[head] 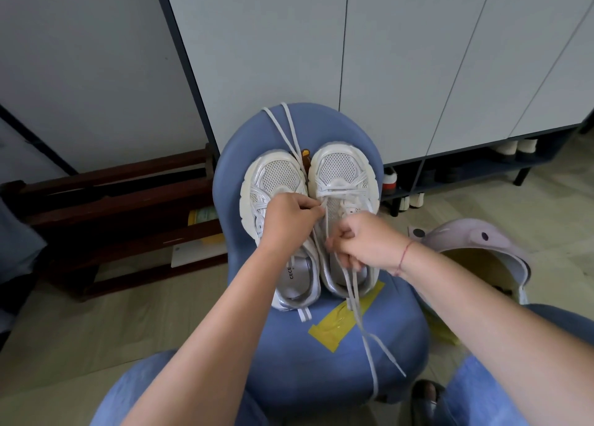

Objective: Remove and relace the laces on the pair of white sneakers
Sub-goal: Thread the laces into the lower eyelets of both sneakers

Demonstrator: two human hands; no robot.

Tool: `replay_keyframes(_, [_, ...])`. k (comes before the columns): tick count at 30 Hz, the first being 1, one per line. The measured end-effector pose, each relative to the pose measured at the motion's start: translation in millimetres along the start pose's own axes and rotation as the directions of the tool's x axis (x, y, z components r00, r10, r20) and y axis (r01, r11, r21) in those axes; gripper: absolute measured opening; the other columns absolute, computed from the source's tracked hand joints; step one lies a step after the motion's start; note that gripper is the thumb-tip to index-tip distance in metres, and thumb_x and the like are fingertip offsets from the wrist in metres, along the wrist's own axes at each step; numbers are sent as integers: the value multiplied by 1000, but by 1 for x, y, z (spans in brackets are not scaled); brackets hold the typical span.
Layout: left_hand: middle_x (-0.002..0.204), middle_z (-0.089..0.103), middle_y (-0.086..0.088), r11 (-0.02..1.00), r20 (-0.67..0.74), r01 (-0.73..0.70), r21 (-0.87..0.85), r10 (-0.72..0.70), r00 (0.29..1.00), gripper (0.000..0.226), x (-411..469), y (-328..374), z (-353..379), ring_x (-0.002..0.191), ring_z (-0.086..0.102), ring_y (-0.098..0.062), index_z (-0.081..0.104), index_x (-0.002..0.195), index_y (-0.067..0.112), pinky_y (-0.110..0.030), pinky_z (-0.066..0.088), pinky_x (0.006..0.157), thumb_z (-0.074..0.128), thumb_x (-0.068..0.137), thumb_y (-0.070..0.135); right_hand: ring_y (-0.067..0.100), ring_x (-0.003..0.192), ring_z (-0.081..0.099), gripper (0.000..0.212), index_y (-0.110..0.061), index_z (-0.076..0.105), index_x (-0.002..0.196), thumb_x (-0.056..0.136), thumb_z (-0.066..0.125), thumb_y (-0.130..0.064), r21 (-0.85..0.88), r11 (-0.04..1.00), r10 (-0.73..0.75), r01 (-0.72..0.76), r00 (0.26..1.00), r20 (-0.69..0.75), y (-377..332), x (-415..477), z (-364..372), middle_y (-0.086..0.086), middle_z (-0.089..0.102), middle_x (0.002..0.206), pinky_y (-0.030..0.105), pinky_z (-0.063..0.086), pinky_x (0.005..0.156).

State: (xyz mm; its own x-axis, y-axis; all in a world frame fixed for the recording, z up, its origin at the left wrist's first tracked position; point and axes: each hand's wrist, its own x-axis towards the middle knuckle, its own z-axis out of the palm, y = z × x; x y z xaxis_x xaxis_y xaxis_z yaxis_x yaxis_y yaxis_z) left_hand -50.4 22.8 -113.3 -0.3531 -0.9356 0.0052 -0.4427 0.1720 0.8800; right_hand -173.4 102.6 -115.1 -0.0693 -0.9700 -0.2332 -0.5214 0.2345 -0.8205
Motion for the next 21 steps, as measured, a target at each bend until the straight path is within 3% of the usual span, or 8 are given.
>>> replay_keyframes(2, [60,59,-2,1000,9,16,-10,-16,1000,8,2,0,-1,42,44,-2,76,91,6,-7,34,42,71,88,11,7,35,46,15,-6,59,75,88,53,-2,-91,996,36,-15,971,236,1,-15,1,2,60,53,13,37,40])
replay_keyframes(5, [53,50,-1,1000,22,25,-15,-25,999,12,2,0,-1,37,37,-3,75,86,-3,-11,30,40,71,87,9,4,39,48,11,-6,63,80,89,57,-8,-199,980,111,-1,833,541,3,-36,1,1,61,57,15,39,46])
replay_keyframes(7, [49,48,2,1000,21,26,-10,-25,999,11,1,0,-1,32,37,-2,75,87,-1,-10,30,39,70,88,8,3,41,50,10,-9,65,81,89,59,-12,-239,971,157,10,726,670,2,-44,-1,-1,61,58,16,38,48])
replay_keyframes(9, [48,48,3,1000,17,25,-17,-25,1000,10,1,0,-1,30,37,-1,76,95,3,-9,30,39,69,88,9,3,40,52,11,-9,66,83,90,60,-14,-238,971,170,-1,704,690,1,-46,-6,0,61,57,13,38,45])
replay_keyframes(11, [47,47,4,1000,15,19,-21,-19,1000,12,1,0,-1,29,36,-1,76,97,4,-9,29,39,69,89,9,5,40,54,15,-6,65,85,93,57,-16,-155,986,135,-54,806,577,1,-42,-10,2,61,57,14,40,42])
replay_keyframes(14, [47,49,6,1000,12,16,-19,-16,1000,12,1,-1,-1,30,37,0,77,97,4,-9,29,40,70,88,10,10,39,55,12,-4,60,92,96,52,-12,137,989,41,-59,991,127,1,-28,-13,8,60,58,17,41,38])
replay_keyframes(17, [54,56,3,1000,16,5,-17,-5,1000,12,2,-2,-1,35,40,1,77,96,6,-10,34,43,71,88,12,13,39,56,11,-13,57,97,97,49,-6,353,935,28,31,987,-159,-4,-14,-8,11,59,59,20,44,37])
replay_keyframes(21, [70,68,2,999,18,-22,-29,22,1000,9,1,-2,-2,61,55,-5,78,93,9,-9,41,53,71,87,12,15,38,57,14,-12,56,107,98,47,-6,372,928,45,34,978,-202,-7,3,4,11,61,56,23,47,37])
